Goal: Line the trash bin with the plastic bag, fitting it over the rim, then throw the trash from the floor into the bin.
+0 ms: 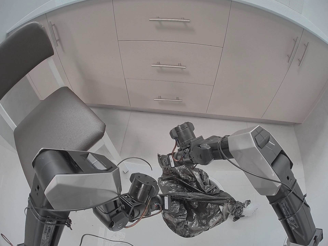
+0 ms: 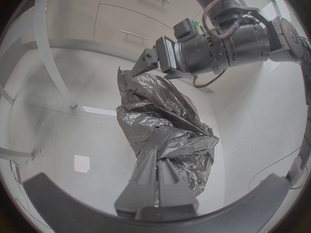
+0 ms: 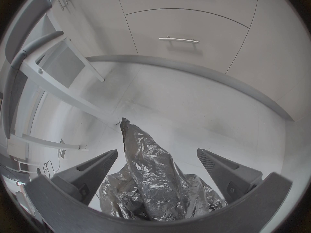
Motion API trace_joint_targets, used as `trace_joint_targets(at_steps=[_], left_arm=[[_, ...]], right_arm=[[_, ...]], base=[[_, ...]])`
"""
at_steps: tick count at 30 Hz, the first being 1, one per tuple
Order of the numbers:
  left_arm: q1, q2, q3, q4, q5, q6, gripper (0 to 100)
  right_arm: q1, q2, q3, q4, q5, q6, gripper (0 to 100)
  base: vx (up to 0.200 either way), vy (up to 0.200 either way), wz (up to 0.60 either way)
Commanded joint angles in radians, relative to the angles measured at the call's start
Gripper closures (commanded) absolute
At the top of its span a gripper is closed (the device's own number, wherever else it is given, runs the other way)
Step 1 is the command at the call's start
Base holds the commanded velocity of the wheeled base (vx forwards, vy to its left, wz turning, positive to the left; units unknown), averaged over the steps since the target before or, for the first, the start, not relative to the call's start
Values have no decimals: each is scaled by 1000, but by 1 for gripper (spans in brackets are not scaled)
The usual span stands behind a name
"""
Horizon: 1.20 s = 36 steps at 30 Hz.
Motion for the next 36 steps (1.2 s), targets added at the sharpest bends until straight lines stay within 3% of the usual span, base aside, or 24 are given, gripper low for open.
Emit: trace_joint_targets(at_steps=[1, 11, 12, 29, 36], left_arm=[[0, 0, 0, 0, 0, -1, 100], [0, 2, 0, 0, 0, -1, 100], [0, 2, 0, 0, 0, -1, 100], [0, 2, -2, 0, 2, 1, 100], [0, 4, -2, 0, 0, -1, 100]], right_arm=[[-5, 30, -2, 0, 0, 1, 0], [-13, 44, -6, -4, -2, 2, 0], [-13, 44, -6, -4, -2, 2, 100], [-8, -13, 21, 6, -3, 61, 100], [-12, -169, 178, 59, 6, 56, 100]], base=[[0, 0, 0], [0, 0, 0], [0, 0, 0], [0, 0, 0], [0, 0, 0]])
